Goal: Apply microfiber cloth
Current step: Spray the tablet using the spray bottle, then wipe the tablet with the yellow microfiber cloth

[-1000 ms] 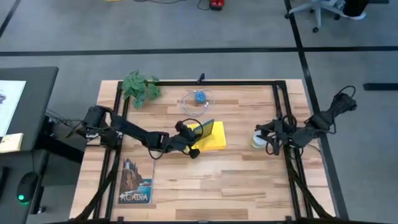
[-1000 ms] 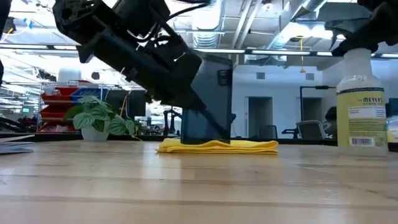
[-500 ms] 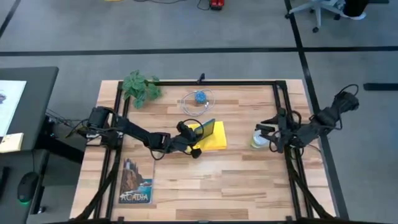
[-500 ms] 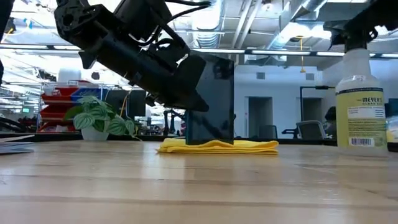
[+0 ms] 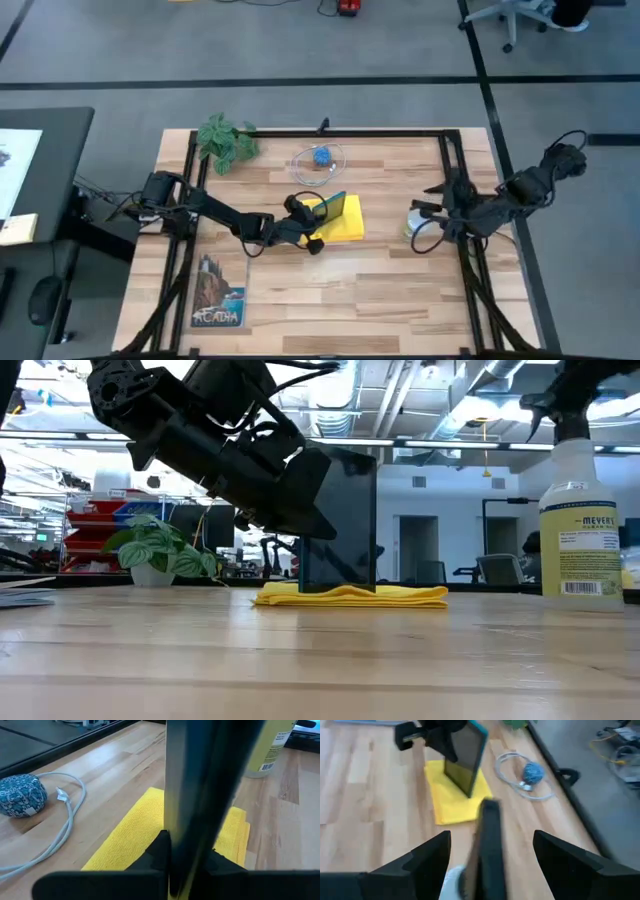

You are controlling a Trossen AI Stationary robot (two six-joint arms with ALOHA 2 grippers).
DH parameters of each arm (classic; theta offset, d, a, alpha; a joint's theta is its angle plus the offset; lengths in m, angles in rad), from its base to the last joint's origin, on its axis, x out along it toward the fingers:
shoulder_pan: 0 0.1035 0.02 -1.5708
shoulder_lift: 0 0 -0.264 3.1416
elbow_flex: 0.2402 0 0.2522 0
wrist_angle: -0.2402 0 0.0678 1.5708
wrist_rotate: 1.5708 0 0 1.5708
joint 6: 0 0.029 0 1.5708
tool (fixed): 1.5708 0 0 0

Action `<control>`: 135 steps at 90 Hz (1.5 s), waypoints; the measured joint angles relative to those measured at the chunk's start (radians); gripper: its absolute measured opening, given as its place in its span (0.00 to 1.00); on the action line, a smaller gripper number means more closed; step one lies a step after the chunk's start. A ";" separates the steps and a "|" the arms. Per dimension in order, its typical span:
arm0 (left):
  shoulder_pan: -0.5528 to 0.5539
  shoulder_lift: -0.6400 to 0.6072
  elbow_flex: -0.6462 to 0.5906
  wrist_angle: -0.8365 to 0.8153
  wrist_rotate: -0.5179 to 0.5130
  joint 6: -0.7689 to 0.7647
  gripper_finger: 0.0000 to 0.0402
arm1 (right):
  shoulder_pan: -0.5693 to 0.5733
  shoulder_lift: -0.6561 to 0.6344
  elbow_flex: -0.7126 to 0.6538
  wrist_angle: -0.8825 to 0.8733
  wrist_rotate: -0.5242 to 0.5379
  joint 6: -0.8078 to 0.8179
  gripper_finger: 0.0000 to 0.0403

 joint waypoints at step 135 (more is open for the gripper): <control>-0.144 -0.092 -0.006 -0.257 -0.200 -0.254 0.02 | -0.564 0.733 -0.085 0.978 -0.813 -0.599 0.67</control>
